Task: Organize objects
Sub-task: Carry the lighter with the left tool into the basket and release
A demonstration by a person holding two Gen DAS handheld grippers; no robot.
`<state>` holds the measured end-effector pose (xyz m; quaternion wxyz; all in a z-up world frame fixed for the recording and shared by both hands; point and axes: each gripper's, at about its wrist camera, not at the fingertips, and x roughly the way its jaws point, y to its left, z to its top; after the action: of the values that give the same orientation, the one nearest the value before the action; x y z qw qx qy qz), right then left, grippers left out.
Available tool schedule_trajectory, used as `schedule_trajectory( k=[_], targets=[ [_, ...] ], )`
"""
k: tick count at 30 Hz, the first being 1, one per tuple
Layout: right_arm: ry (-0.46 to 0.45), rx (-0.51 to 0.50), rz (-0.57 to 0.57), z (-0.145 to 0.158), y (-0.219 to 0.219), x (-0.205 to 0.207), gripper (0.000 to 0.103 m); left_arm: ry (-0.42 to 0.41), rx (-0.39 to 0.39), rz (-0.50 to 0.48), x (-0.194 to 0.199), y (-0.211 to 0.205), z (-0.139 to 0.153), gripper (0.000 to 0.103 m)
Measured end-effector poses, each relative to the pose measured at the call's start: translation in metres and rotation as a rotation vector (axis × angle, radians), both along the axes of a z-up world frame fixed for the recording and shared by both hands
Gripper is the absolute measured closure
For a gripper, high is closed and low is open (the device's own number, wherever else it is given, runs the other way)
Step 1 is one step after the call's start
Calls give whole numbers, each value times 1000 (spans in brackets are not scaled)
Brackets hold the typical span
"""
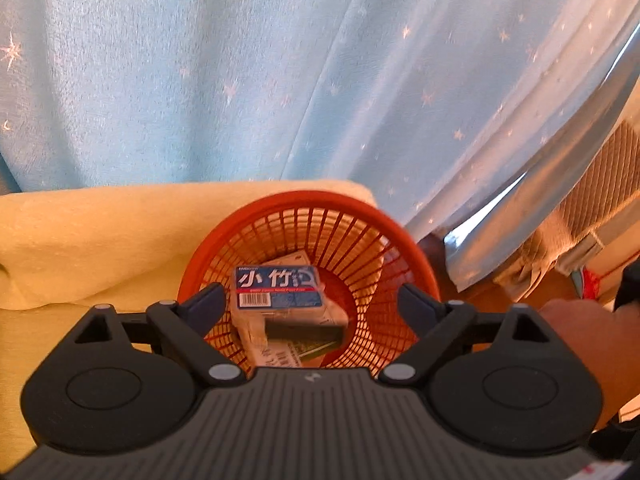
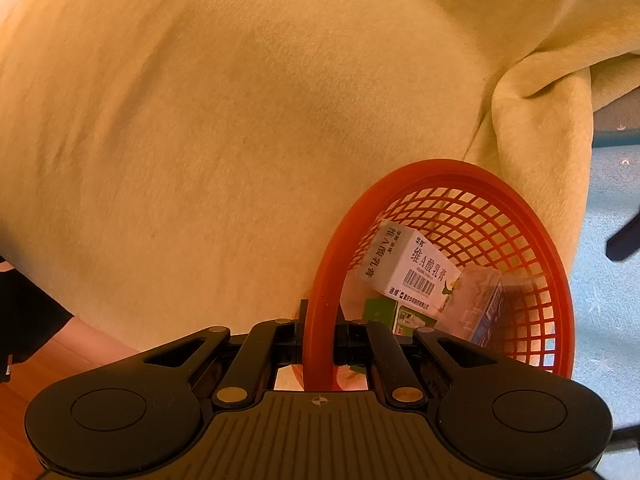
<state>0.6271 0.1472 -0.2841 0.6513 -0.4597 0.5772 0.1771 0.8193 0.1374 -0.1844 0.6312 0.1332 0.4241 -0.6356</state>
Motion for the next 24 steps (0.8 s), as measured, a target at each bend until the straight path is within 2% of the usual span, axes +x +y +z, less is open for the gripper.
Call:
schedule_trajectory(
  k=[4,13,24],
  targets=[
    [-4,2,-3,1,-1,-1,100,-16,13,38,4,9,-1,13],
    [-4,0,-6,1,-1,-1,100,-74,96,172,28,44,-12,13],
    [3,-12,-2,-1,-1,-1,100,-31,161,365,43,100,-29,13]
  ],
)
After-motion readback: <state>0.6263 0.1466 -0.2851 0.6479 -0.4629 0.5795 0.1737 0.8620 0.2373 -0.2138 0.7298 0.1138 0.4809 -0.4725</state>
